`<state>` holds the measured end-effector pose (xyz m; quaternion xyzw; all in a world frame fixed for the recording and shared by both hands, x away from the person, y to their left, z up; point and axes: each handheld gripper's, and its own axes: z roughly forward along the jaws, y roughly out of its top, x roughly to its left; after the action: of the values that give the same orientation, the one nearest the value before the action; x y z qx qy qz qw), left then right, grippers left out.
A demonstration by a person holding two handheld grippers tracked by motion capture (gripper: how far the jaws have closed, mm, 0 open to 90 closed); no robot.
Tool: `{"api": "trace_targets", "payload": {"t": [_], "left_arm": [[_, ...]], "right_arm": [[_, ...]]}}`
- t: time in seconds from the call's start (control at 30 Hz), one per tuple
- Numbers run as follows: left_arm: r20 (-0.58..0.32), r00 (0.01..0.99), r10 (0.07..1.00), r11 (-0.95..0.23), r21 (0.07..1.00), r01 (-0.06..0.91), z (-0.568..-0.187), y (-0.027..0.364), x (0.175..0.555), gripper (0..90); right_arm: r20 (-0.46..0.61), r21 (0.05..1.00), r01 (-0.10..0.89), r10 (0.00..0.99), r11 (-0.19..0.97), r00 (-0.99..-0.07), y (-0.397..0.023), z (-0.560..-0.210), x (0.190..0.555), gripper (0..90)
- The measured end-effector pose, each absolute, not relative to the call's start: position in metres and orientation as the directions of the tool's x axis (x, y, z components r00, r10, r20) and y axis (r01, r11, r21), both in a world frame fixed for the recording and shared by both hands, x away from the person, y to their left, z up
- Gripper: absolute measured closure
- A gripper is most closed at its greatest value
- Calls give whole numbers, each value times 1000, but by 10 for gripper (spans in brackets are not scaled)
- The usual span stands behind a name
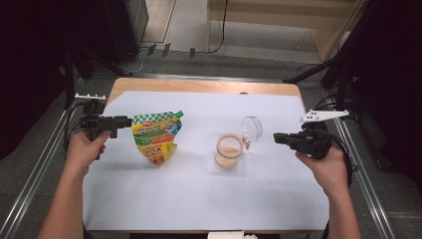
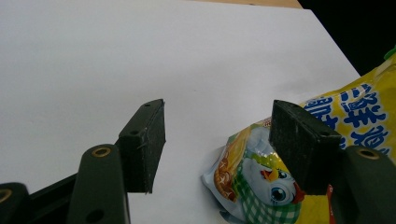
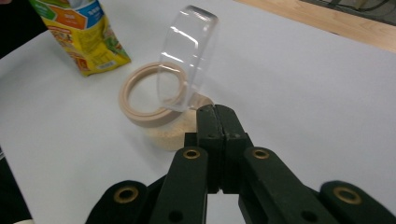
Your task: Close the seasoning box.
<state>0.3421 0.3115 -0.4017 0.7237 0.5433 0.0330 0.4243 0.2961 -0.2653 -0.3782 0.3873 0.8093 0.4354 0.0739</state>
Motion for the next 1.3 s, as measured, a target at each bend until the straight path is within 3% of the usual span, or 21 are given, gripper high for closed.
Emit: {"api": "trace_targets", "payload": {"t": [0.63, 1.3], "left_arm": [[-411, 411, 814, -50, 655, 754, -402, 309, 342, 370], [-429, 399, 810, -48, 630, 775, -406, 310, 344, 354]], "right_arm": [[201, 740, 602, 755, 301, -624, -248, -418, 319, 900], [201, 761, 573, 728, 305, -655, -224, -420, 319, 900]]}}
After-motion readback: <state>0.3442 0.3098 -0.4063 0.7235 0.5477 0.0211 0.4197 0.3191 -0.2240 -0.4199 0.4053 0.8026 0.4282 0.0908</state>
